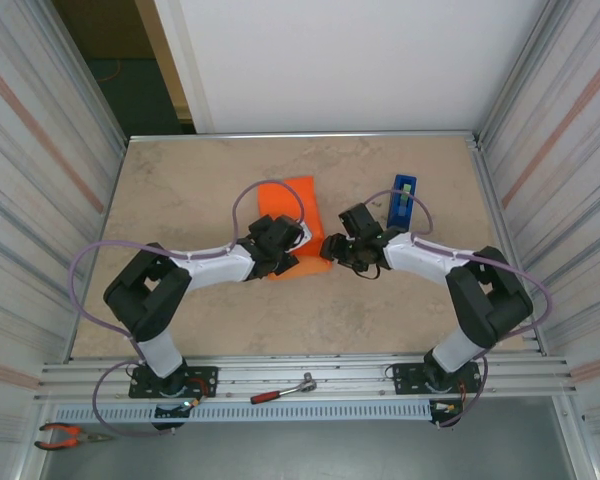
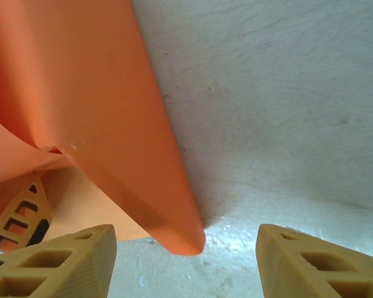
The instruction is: Wrap the gift box in paper
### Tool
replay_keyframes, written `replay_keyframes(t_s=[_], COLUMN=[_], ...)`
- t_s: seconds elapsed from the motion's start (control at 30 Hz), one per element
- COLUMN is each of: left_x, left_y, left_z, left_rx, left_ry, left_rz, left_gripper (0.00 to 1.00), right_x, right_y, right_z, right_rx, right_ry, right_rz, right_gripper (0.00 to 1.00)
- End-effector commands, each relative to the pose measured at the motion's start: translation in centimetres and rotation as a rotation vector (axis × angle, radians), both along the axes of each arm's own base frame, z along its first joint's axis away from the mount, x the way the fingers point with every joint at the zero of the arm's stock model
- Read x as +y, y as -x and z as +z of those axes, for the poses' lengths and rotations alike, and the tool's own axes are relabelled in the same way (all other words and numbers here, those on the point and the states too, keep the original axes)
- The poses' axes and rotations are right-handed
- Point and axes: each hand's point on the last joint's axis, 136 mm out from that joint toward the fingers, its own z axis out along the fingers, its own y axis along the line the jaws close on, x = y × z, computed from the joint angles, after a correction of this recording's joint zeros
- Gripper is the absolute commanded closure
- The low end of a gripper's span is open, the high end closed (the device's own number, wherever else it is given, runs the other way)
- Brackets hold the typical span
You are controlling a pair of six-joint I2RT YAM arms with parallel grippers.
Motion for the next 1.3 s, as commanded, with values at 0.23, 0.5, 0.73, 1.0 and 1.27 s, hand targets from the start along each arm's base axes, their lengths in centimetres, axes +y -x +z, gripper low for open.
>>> replay_keyframes(t_s=[0.23,0.5,0.73,1.0,1.27], left_x=[-0.3,-0.5,-0.7,-0.7,-0.7], left_y=[0.0,0.2,0.2,0.3,0.4], left_z=[-0.5,-0.6,-0.5,-0.5,-0.4], left_rx=[-0.014,-0.012,-0.013,-0.014,-0.014], left_ry=[-0.008,-0.012,-0.007,-0.007,-0.004], left_rz=[0.006,-0.001,-0.001,-0.001,-0.002], left_gripper=[0.03,0.03,0.03,0.03,0.03], right_x=[2.5,2.4,2.5,2.7,0.6], right_y=[-1.5,-1.5,-1.3,-1.2,0.4], right_z=[-0.9,-2.1,-2.4,-1.9,-1.1], right_rx=[-0.003,0.011,0.018,0.010,0.004], right_ry=[0.041,0.106,0.129,0.103,0.101], right_rz=[0.038,0.014,0.014,0.026,0.017], right_gripper=[0.56,0.83,0.54,0.81,0.33])
